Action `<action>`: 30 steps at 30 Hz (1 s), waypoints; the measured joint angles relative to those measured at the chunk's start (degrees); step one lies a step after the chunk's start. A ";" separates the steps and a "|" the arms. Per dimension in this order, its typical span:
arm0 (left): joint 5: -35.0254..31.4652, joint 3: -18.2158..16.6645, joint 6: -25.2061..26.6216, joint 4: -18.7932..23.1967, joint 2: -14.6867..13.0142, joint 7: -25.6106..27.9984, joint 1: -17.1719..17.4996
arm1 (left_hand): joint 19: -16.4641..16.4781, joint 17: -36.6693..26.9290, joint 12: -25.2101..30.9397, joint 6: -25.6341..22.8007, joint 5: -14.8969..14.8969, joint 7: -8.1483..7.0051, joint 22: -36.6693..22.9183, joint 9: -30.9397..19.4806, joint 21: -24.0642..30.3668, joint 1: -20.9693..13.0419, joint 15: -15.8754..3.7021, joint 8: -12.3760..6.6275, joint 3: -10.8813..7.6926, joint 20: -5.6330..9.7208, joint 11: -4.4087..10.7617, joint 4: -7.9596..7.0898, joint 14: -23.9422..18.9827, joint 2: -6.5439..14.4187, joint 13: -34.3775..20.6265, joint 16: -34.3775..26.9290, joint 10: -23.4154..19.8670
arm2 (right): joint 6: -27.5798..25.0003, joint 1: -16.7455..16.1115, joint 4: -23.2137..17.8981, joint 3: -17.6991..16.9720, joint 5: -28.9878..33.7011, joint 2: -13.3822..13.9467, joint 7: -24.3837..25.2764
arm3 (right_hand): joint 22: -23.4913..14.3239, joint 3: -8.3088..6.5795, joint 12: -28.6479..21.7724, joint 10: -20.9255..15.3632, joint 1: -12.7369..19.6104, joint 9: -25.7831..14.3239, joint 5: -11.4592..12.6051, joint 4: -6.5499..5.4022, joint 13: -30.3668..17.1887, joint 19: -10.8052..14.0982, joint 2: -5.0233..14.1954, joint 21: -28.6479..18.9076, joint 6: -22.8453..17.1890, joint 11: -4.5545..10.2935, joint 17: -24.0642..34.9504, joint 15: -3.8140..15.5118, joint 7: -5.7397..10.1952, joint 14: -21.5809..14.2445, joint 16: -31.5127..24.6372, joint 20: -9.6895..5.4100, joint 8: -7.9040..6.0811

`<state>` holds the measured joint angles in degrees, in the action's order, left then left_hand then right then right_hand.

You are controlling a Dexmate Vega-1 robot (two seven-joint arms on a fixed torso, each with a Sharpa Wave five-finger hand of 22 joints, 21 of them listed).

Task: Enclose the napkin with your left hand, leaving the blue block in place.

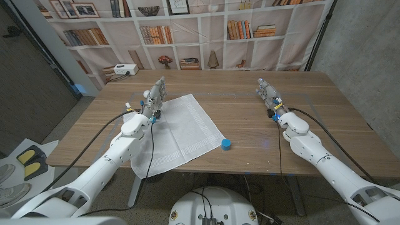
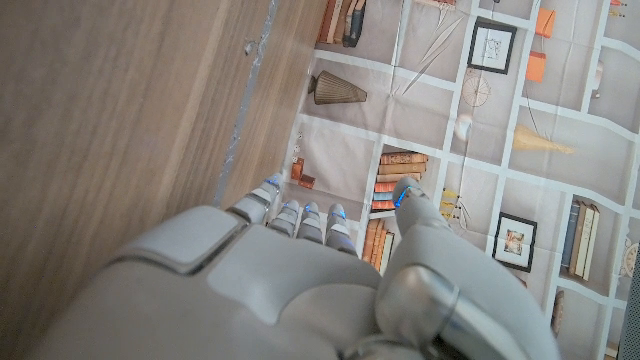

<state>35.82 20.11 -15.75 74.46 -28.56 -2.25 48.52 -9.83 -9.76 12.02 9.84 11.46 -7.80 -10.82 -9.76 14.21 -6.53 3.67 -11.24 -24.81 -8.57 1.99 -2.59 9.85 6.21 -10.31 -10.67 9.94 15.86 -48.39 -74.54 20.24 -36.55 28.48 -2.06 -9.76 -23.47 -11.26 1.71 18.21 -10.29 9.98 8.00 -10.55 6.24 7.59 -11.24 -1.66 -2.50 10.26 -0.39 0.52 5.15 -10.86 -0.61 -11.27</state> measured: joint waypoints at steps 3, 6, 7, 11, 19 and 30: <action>-1.37 -0.36 1.19 0.24 0.18 0.30 0.19 | -0.22 -0.27 0.66 0.00 -0.02 0.00 -0.20 -0.23 0.61 -2.09 1.27 -0.45 -1.06 -1.21 -2.49 1.06 0.08 0.69 -0.17 -0.43 -0.06 | -0.28 -0.18 -0.11 -0.55 0.26 -0.44 -0.21 | 0.00 0.00 0.00 -0.31 0.06 0.00 0.00 0.00 0.00 0.01 0.06 0.00 0.00 -0.31 0.02 -0.17 0.00 -0.17 0.00 0.02 0.00; -3.71 -1.63 3.22 2.68 0.41 2.22 1.24 | 1.18 -0.27 1.21 0.01 -0.47 0.49 -0.26 -0.27 1.09 -4.02 1.67 -0.74 -2.34 -2.14 -4.29 2.34 -0.13 1.71 -0.24 -0.82 -0.04 | -1.19 -0.41 -0.19 -1.35 1.30 -1.02 -1.12 | 0.00 0.00 0.00 -0.50 0.06 0.00 0.00 0.00 0.00 0.32 0.06 0.00 0.00 -0.49 0.02 -0.37 0.00 -0.30 -0.39 0.32 0.00; -5.06 -1.80 4.33 3.21 0.40 3.40 1.41 | 1.65 -0.27 1.40 0.00 -0.47 0.67 -0.26 -0.27 1.09 -4.53 1.89 -0.85 -2.70 -2.17 -4.37 2.70 0.09 1.94 -0.24 -0.82 0.05 | -1.19 -0.47 -0.21 -1.53 1.30 -1.15 -1.12 | 0.00 0.00 0.00 -0.50 0.06 0.00 0.00 0.00 0.00 0.31 0.06 0.00 0.00 -0.49 0.02 -0.70 0.00 -0.28 -0.39 0.32 0.00; -9.00 -2.60 7.72 6.34 -0.07 6.75 2.35 | 2.27 -0.27 1.84 0.00 -0.75 0.67 -0.52 -0.27 1.48 -5.12 1.97 -0.85 -3.62 -1.97 -4.98 3.14 0.18 2.12 -0.51 -0.82 0.05 | -1.55 -0.76 -0.35 -2.38 2.03 -1.68 -1.66 | 0.00 0.00 0.00 -0.81 0.05 0.00 0.00 0.00 0.00 0.45 0.06 0.00 -0.30 -0.79 0.02 -0.85 0.31 -0.43 -0.40 0.45 0.00; -15.97 -3.59 14.55 10.93 -1.32 11.87 3.41 | 2.88 -0.26 1.84 0.00 -0.90 1.27 -0.52 -0.27 1.70 -6.09 2.28 -0.85 -4.18 -1.97 -5.51 3.70 -0.13 2.48 -0.51 -0.82 -0.04 | -1.51 -1.91 -1.34 -4.22 2.89 -2.43 -2.22 | 0.01 0.00 -0.44 -1.53 0.05 0.01 0.00 0.00 0.00 0.84 0.06 -0.22 -0.91 -1.51 0.02 -1.15 0.51 -0.74 -0.39 0.85 0.00; -24.93 -3.35 28.56 17.15 -3.72 17.08 3.25 | 3.77 -0.26 2.40 0.00 -1.34 1.27 -0.51 -0.26 1.85 -7.23 2.27 -0.85 -4.47 -1.64 -5.60 4.53 -0.13 1.66 -0.50 -0.82 0.05 | -0.34 -4.80 -4.77 -7.13 3.36 -2.37 -0.94 | 0.01 0.00 -0.44 -2.47 0.05 0.01 0.00 0.00 0.01 1.03 0.06 -0.21 -1.22 -2.01 0.01 -1.54 0.82 -1.58 -0.61 1.04 0.00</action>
<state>10.88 16.76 12.80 91.61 -32.28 14.83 51.76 -6.07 -10.01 14.43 9.84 10.12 -6.53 -11.34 -10.02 16.07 -13.76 5.95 -12.09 -29.29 -10.21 -3.61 1.94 9.72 7.87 -10.81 -11.49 9.99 15.52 -53.20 -79.31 13.11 -33.18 26.11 -3.00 -9.75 -23.47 -11.70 -0.76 18.26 -10.28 9.98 8.00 -10.54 7.27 7.65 -11.45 -2.88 -4.50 10.28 -1.93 1.34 3.57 -11.46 0.42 -11.27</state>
